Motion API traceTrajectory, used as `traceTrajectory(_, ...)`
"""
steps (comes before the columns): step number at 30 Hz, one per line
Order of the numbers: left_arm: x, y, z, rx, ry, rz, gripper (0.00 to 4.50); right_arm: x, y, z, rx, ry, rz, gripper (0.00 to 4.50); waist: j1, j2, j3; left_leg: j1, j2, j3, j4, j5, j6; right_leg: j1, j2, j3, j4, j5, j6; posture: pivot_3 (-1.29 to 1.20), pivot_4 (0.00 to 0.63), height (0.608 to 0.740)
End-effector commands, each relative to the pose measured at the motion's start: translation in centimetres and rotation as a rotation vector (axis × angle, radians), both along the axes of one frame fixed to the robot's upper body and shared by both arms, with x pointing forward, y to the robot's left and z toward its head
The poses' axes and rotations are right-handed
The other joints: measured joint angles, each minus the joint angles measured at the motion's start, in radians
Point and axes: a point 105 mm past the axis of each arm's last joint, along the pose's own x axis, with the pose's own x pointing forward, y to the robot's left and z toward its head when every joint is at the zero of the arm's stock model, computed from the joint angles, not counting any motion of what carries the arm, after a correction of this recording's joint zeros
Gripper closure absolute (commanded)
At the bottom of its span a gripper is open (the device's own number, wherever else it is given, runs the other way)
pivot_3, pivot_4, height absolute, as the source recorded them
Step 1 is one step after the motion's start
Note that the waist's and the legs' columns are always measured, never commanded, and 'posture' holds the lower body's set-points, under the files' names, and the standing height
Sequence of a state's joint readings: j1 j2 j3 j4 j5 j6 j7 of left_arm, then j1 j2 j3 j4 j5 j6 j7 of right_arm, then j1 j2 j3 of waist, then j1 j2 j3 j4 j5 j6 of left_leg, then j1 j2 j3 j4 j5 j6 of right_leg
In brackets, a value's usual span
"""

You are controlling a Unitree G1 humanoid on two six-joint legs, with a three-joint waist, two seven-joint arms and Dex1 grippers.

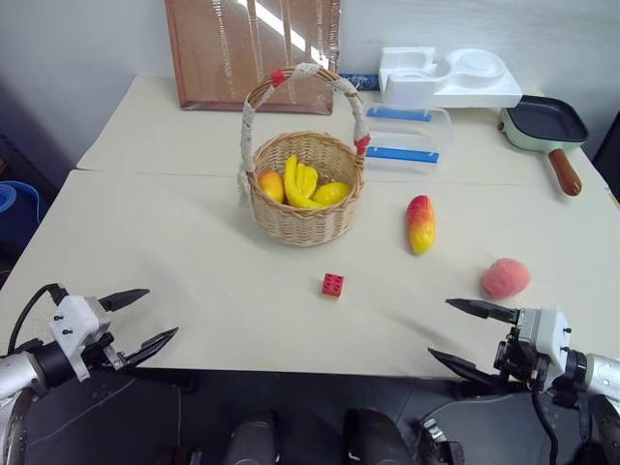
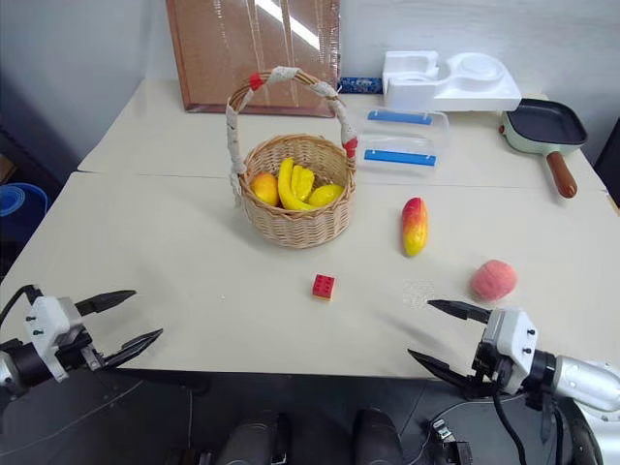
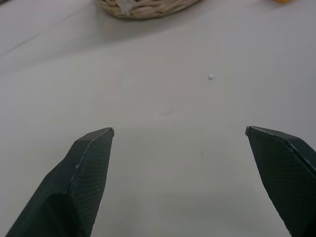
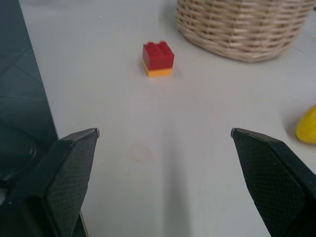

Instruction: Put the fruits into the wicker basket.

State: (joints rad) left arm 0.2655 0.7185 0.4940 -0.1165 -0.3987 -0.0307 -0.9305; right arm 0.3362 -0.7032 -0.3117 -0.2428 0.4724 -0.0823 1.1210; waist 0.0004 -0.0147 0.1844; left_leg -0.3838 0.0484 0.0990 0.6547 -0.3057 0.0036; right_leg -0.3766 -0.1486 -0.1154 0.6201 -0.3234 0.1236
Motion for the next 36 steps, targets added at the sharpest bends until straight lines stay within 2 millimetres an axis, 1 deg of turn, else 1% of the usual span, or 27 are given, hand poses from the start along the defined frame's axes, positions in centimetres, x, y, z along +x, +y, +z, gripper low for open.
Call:
traceTrajectory(1, 0.4, 0.2, 0.9, 0.026, -0.049, 0.007, 0.00, -0.4, -0.4, -0.6, -0.015, -0.006, 0.008, 0.04, -0.001, 0.000, 0.000, 0.000, 0.000, 0.000, 0.000, 0.000, 0.000, 0.000, 0.000, 0.000, 0.001, 0.000, 0.000, 0.00, 0.150, 0.740)
traceTrajectory(4, 0.1, 0.3, 0.4, 0.008, 0.004, -0.012, 0.00, -0.2, -0.8, -0.8, -0.018, -0.010, -0.001, 0.04, -0.005, 0.000, 0.000, 0.001, 0.000, 0.000, 0.000, 0.000, 0.000, 0.000, 0.000, 0.000, 0.001, 0.000, 0.000, 0.00, 0.150, 0.740)
traceTrajectory(15, 0.1, -0.1, 1.0, -0.058, 0.034, -0.096, 0.00, 0.1, -1.2, -1.2, -0.018, -0.034, 0.007, 0.04, -0.002, 0.000, 0.000, 0.002, 0.000, 0.001, -0.001, 0.000, -0.002, 0.000, 0.000, 0.000, 0.001, 0.000, 0.000, 0.00, 0.150, 0.740)
traceTrajectory(18, 0.1, -0.8, 1.8, -0.102, 0.036, -0.143, 0.00, 1.1, -0.4, -0.8, 0.011, -0.057, 0.016, 0.04, -0.003, 0.000, 0.000, 0.002, 0.000, 0.001, 0.000, 0.001, -0.003, 0.000, 0.000, 0.000, 0.001, 0.000, 0.000, 0.00, 0.150, 0.740)
traceTrajectory(19, 0.1, -1.1, 1.8, -0.097, 0.042, -0.164, 0.00, 1.4, 0.3, -0.5, 0.025, -0.061, 0.039, 0.04, -0.003, 0.000, 0.000, 0.002, 0.000, 0.001, 0.000, 0.001, -0.004, 0.000, 0.000, 0.000, 0.002, 0.000, 0.000, 0.00, 0.150, 0.740)
traceTrajectory(22, 0.0, -1.6, 1.8, -0.083, 0.052, -0.193, 0.00, 1.7, 1.3, -0.1, 0.047, -0.063, 0.074, 0.04, -0.004, 0.000, 0.000, 0.002, 0.001, 0.001, -0.001, 0.002, -0.005, 0.000, 0.000, 0.000, 0.002, 0.000, 0.000, 0.00, 0.150, 0.740)
traceTrajectory(24, 0.1, -1.7, 2.1, -0.090, 0.042, -0.189, 0.00, 1.5, 1.7, -0.3, 0.039, -0.054, 0.097, 0.04, -0.003, 0.000, 0.000, 0.002, 0.000, 0.001, -0.001, 0.002, -0.005, 0.000, 0.000, 0.000, 0.002, 0.000, 0.000, 0.00, 0.150, 0.740)
traceTrajectory(27, 0.0, -1.7, 2.2, -0.094, 0.039, -0.184, 0.00, 1.3, 1.6, -0.8, 0.035, -0.048, 0.085, 0.04, -0.002, 0.000, 0.000, 0.002, 0.000, 0.001, -0.001, 0.002, -0.005, 0.000, 0.000, 0.000, 0.002, 0.000, 0.000, 0.00, 0.150, 0.740)
traceTrajectory(34, -0.3, -1.7, 2.3, -0.095, 0.046, -0.177, 0.00, 1.3, 1.6, -1.1, 0.037, -0.042, 0.095, 0.04, -0.002, 0.000, 0.000, 0.002, 0.000, 0.001, 0.000, 0.002, -0.005, 0.000, 0.000, 0.001, 0.002, 0.000, 0.000, 0.00, 0.150, 0.740)
traceTrajectory(36, -0.4, -1.7, 2.2, -0.096, 0.046, -0.171, 0.00, 1.2, 1.4, -1.5, 0.031, -0.035, 0.092, 0.04, -0.002, 0.000, 0.000, 0.002, 0.000, 0.001, 0.000, 0.002, -0.005, 0.000, 0.000, 0.000, 0.003, 0.000, 0.000, 0.00, 0.150, 0.740)
